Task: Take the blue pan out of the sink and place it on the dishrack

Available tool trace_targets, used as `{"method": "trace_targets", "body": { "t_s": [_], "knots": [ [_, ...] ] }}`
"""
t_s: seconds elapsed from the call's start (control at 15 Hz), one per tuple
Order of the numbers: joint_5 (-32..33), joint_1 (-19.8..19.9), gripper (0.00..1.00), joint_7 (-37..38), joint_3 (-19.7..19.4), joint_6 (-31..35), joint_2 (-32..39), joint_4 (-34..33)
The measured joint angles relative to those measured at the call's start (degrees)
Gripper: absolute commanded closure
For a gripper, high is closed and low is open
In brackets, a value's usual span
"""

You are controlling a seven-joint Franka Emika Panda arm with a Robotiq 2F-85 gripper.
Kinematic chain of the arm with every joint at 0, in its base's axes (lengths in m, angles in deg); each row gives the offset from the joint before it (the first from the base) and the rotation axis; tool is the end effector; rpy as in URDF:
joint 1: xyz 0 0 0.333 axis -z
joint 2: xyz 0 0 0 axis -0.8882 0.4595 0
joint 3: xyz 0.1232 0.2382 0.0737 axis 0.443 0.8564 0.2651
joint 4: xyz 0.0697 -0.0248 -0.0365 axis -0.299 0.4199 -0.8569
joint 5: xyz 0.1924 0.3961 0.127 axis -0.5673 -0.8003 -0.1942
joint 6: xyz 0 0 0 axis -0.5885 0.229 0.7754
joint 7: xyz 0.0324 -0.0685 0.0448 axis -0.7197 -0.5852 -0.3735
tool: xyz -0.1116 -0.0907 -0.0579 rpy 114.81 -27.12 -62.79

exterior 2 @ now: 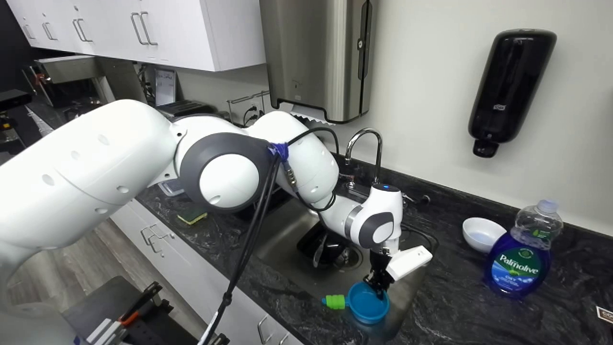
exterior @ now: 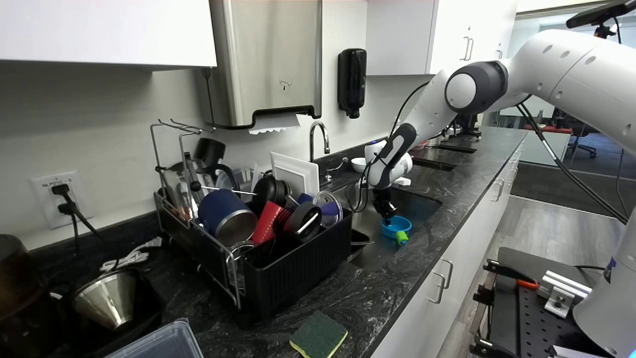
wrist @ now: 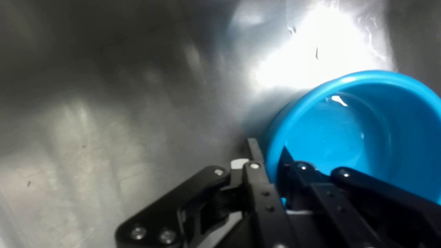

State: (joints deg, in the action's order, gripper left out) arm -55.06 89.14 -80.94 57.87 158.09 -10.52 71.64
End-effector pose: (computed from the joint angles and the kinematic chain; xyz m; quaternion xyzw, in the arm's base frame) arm 0.5875 -0.3655 -0.0980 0.8364 0.5370 -0.1087 0.0186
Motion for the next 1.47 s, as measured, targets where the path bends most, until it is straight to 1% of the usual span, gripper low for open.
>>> {"method": "trace_targets", "body": {
  "t_s": [0.07, 0.27, 0.73, 1.47],
  "knots": [
    [-0.1, 0.0, 0.97, 0.2, 0.0, -0.1, 0.0, -0.2],
    [-1.2, -0.3, 0.97, 1.5, 0.0, -0.1, -0.1, -0.8],
    [-3.0, -1.9, 0.97, 7.2, 0.4, -0.1, -0.5, -0.9],
    [-8.1, -1.9, 0.97, 17.7, 1.6, 0.0, -2.4, -1.0]
  ]
}}
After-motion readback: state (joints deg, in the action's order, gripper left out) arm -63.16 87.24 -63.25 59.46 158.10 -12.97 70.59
